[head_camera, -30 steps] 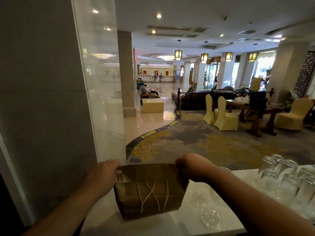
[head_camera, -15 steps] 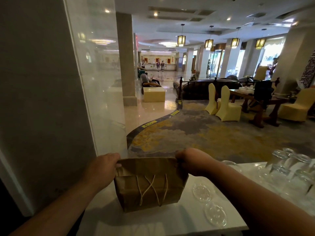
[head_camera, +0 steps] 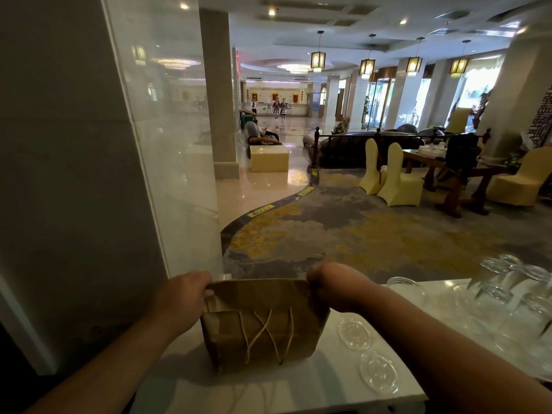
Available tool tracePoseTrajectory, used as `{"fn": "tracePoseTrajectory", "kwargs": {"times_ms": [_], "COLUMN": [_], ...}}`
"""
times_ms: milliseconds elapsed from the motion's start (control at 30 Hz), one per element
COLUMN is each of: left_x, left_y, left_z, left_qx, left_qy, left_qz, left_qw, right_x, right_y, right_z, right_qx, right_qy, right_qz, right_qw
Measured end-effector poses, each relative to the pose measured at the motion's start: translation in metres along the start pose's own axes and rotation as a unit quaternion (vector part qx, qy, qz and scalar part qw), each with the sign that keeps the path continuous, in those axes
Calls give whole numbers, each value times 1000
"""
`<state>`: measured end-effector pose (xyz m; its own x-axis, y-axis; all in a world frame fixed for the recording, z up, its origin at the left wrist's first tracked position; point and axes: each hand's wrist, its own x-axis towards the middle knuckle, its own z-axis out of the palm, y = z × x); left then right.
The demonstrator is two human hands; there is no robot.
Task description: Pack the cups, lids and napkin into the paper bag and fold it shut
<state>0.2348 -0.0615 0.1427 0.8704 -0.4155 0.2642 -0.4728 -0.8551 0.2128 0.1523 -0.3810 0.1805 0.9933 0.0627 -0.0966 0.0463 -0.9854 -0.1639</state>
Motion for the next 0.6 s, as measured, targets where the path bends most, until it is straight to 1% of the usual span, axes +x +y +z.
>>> {"fn": "tracePoseTrajectory", "kwargs": {"times_ms": [233, 333, 600], "left_x": [-1, -4, -13], "left_y": [-4, -4, 2], "left_z": [6, 8, 0], "left_qx": [-8, -27, -44], "left_qy": [-15, -24, -33], "left_qz": [-5, -10, -15], "left_qw": [1000, 999, 998], "right_x": [3, 1, -4], "right_y": [1, -2, -11], "right_z": [5, 6, 13], "right_qx": [-5, 9, 43], "right_qy": [-2, -3, 30], "right_qz": [7, 20, 36], "right_qw": [1000, 1000, 998]}}
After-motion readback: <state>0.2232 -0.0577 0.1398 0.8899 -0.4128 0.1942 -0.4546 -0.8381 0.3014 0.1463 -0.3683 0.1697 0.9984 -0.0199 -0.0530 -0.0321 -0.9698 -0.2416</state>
